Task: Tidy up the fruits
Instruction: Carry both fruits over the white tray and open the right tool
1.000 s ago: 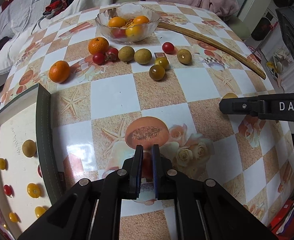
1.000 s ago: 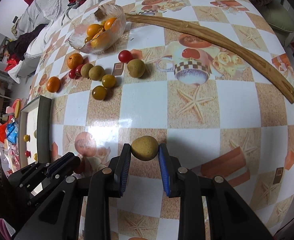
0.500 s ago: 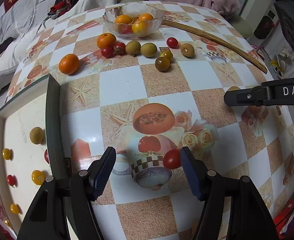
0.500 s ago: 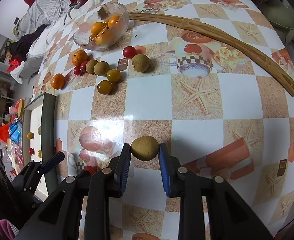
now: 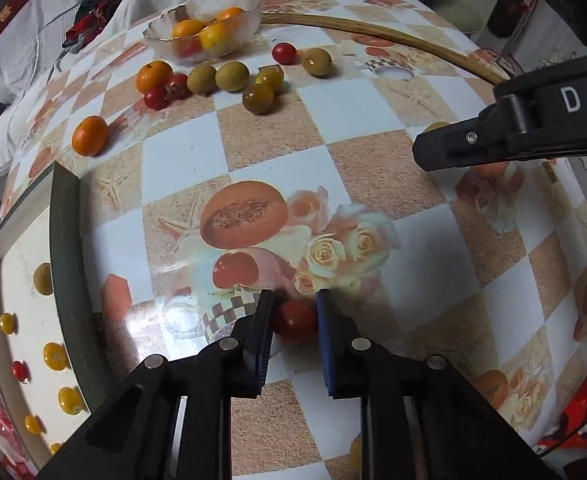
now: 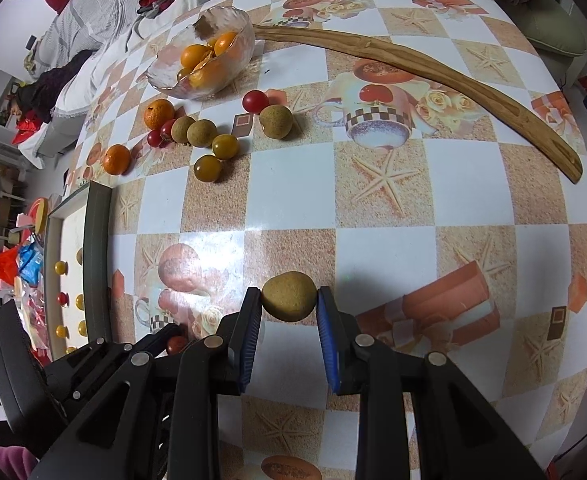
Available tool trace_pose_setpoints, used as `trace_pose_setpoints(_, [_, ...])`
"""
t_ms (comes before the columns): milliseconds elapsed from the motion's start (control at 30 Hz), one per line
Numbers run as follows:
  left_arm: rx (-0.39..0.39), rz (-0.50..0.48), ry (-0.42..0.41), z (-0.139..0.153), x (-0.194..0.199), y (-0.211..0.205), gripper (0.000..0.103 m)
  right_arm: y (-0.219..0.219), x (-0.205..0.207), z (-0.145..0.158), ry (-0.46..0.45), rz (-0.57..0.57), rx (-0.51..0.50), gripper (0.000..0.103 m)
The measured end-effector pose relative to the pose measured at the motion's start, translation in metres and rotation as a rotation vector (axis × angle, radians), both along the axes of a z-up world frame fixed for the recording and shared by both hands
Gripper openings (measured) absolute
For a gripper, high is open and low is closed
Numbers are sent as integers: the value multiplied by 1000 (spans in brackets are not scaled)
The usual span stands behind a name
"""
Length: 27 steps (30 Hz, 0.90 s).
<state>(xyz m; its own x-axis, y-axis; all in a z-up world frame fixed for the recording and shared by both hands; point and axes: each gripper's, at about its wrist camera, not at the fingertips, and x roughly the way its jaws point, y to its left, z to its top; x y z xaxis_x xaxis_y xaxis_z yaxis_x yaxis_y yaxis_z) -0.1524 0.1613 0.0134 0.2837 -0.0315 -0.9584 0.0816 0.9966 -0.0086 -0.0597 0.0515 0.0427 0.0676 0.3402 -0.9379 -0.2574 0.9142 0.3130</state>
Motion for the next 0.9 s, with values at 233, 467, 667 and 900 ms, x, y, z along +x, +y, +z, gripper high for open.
trace_pose_setpoints(233, [-148,109,36,14,-8,30,22,0,-14,12,1,24,3,30])
trace_pose_setpoints(467, [-163,172,1,49,-26,63,22,11,-31,29,-1,76,9,30])
trace_pose_setpoints(667, [-144,287,-50,89,-48,104,22,31,-42,54,-22,166,44,30])
trace_pose_setpoints(900, [-117,396,-96,110,-67,164,22,76,-56,81,-48,268,63,30])
